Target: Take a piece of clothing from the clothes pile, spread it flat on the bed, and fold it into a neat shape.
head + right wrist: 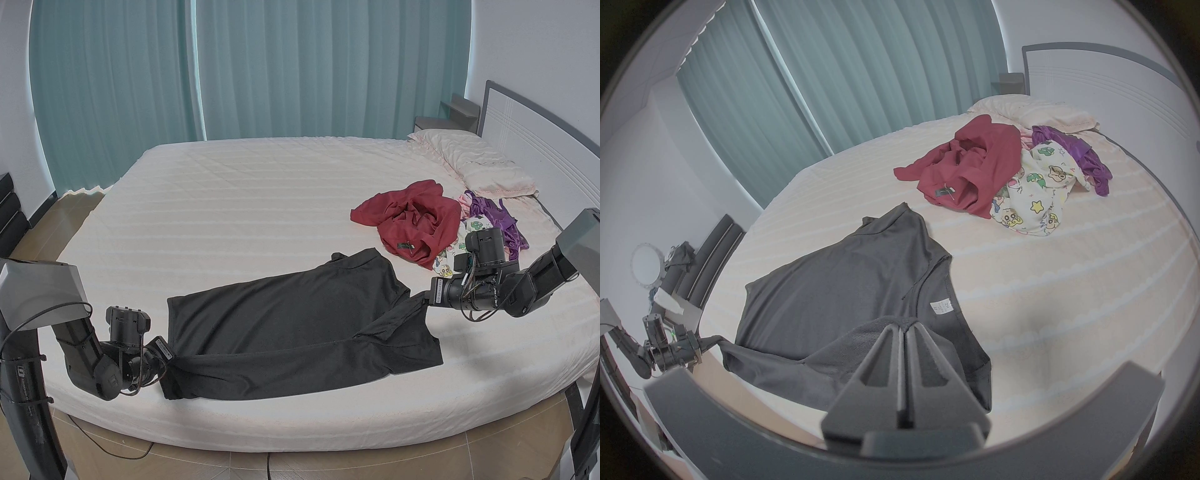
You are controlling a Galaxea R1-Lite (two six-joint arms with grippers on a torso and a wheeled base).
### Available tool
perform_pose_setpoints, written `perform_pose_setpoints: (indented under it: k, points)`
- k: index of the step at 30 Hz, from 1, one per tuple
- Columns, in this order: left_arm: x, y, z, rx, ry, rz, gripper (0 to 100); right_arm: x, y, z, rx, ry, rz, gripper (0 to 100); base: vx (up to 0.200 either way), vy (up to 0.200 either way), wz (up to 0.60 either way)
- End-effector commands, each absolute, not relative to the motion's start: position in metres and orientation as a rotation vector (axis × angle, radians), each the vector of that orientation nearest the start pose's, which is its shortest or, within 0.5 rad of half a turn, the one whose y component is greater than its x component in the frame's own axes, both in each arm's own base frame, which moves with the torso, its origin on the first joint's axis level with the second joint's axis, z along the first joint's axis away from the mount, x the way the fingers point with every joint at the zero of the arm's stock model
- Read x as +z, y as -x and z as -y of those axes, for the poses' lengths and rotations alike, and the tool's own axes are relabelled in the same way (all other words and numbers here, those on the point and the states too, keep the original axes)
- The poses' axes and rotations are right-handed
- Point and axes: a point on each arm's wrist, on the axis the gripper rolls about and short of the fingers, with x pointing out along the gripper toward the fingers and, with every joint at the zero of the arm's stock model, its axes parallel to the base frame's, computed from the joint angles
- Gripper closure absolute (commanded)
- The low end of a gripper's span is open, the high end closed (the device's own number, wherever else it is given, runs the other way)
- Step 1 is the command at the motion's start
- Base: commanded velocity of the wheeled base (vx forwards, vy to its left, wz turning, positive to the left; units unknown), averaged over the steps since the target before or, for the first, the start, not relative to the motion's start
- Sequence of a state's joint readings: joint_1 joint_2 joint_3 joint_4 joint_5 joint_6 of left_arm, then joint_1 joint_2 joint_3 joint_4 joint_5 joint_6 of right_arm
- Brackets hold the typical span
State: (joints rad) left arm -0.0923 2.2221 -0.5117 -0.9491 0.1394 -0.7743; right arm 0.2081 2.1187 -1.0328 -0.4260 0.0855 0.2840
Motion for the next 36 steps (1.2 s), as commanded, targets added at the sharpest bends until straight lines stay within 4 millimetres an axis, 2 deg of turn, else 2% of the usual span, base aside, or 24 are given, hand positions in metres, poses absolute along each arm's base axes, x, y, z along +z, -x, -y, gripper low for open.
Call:
perform_pose_setpoints:
  k: [1, 8, 10, 20, 21, 22, 23, 30, 34, 36]
  points:
    - [-0.029, -0.318, 0.026, 0.34, 0.645, -0.706, 100, 0.059, -0.388, -0.083, 0.153, -0.243, -0.713, 100, 0.0, 0.0, 0.0]
    - [-0.043, -0.329, 0.026, 0.364, 0.632, -0.728, 100, 0.049, -0.401, -0.086, 0.102, -0.324, -0.721, 100, 0.0, 0.0, 0.0]
    - [-0.048, -0.332, 0.027, 0.367, 0.627, -0.732, 100, 0.04, -0.406, -0.086, 0.085, -0.344, -0.732, 100, 0.0, 0.0, 0.0]
    - [-0.049, -0.336, 0.027, 0.363, 0.624, -0.727, 100, 0.017, -0.421, -0.09, 0.031, -0.5, -0.764, 100, 0.0, 0.0, 0.0]
    - [-0.049, -0.336, 0.027, 0.361, 0.624, -0.727, 0, 0.014, -0.422, -0.09, 0.024, -0.513, -0.769, 100, 0.0, 0.0, 0.0]
    - [-0.049, -0.336, 0.027, 0.361, 0.624, -0.727, 0, 0.013, -0.422, -0.089, 0.022, -0.52, -0.772, 100, 0.0, 0.0, 0.0]
    - [-0.049, -0.336, 0.027, 0.363, 0.624, -0.727, 0, 0.013, -0.422, -0.089, 0.024, -0.522, -0.774, 0, 0.0, 0.0, 0.0]
    - [-0.049, -0.334, 0.026, 0.368, 0.626, -0.732, 0, 0.003, -0.424, -0.09, 0.003, -0.584, -0.796, 0, 0.0, 0.0, 0.0]
    - [-0.034, -0.322, 0.017, 0.382, 0.652, -0.721, 0, 0.01, -0.424, -0.094, -0.036, -0.709, -0.786, 0, 0.0, 0.0, 0.0]
    - [-0.026, -0.312, 0.015, 0.372, 0.668, -0.726, 0, 0.011, -0.425, -0.104, -0.047, -0.771, -0.781, 0, 0.0, 0.0, 0.0]
